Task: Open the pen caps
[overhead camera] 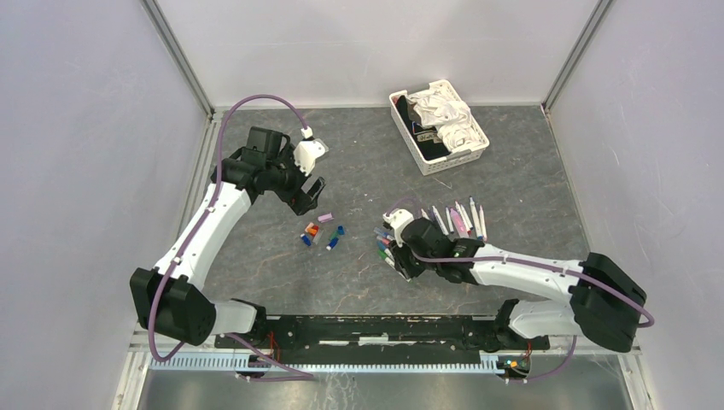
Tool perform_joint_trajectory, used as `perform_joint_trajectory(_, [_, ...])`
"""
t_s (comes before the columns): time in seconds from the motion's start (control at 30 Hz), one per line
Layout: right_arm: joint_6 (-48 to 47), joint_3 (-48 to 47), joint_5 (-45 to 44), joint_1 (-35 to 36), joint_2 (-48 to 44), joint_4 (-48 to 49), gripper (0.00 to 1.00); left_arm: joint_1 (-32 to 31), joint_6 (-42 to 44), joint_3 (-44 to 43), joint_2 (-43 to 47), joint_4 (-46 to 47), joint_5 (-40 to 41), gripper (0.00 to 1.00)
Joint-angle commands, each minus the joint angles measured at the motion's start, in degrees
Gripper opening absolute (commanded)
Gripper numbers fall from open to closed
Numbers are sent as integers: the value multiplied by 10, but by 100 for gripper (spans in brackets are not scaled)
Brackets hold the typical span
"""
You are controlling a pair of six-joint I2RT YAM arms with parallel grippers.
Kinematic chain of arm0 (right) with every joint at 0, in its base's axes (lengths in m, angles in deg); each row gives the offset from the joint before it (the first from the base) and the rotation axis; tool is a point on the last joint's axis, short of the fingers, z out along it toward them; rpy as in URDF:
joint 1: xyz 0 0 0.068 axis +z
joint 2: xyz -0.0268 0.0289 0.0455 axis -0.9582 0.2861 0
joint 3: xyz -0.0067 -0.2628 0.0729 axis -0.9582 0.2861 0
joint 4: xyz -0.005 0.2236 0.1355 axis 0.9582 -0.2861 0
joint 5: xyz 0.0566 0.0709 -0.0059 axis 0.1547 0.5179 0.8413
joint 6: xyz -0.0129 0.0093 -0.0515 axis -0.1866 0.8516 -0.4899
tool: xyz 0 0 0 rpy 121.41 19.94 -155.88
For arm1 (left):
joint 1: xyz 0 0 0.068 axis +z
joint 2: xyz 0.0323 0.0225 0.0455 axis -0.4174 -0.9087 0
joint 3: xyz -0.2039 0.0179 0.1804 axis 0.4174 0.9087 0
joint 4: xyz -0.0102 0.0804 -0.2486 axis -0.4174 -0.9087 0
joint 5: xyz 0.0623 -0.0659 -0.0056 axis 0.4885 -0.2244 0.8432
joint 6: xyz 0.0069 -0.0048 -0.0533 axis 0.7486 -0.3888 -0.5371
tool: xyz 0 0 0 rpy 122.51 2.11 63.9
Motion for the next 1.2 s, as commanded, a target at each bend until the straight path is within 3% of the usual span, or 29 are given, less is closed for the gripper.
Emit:
perform_joint_trajectory(0.0, [8, -8, 1, 4, 31, 26, 35, 2, 3, -21, 8, -8, -17, 100])
perform_joint_trajectory(0.57, [-12, -23, 3, 4, 116, 40, 32, 2, 1, -25, 10, -9, -23, 100])
perform_joint_trajectory(0.87, [-18, -50, -40, 9, 53, -4, 32, 2, 3, -24, 9, -11, -21, 100])
perform_joint_trajectory(1.17, [8, -8, 6, 11, 15, -18, 38, 1, 9, -31, 11, -15, -16, 100])
